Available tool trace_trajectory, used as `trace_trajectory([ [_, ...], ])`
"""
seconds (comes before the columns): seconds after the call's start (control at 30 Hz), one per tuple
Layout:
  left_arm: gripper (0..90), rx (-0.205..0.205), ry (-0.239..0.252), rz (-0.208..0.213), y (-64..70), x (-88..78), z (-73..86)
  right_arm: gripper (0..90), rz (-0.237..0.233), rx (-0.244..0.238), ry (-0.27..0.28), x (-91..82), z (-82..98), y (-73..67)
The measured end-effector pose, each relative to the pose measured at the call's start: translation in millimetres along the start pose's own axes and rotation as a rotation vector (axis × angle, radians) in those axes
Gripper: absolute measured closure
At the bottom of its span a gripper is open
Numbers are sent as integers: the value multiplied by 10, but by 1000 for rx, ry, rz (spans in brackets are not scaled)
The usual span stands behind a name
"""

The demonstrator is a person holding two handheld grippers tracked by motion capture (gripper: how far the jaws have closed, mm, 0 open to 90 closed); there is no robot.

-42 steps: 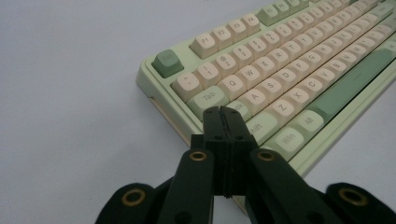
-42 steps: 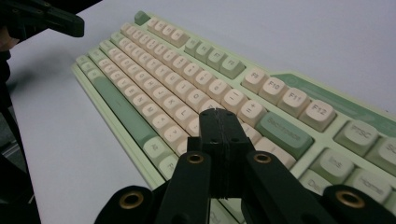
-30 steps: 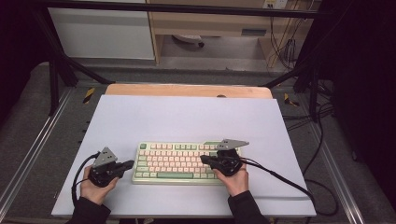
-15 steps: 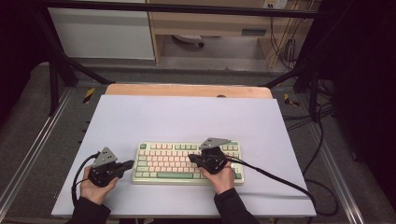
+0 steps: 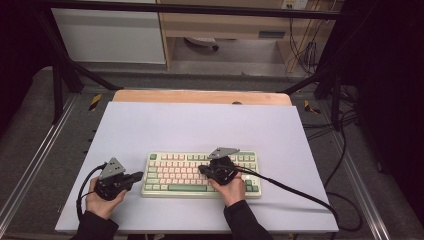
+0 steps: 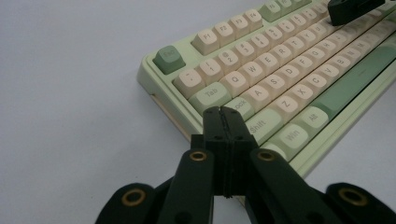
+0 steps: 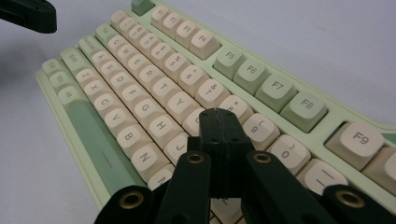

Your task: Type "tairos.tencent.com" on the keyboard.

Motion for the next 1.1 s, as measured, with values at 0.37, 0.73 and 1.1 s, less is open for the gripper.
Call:
trace_trajectory([
  [0.37,898,0,0,0,1,-1,0,900,12,-13,-8,33,27,8],
  [0.73,899,-2,6,0,3,-13,-9,900,2,-30,25,-115,-62,-19],
  [1.1,898,-2,13,1,38,-18,-59,900,13,-41,23,-329,-48,45],
])
Point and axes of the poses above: each handheld gripper's, and its own axes: x roughly forward along the jaws, z roughly out of its underside, y roughly to its right, the point moved 9 cm from there along x, roughly forward along the jaws, and after that the axes turned 4 degrees about -z, right-handed, at the moved point
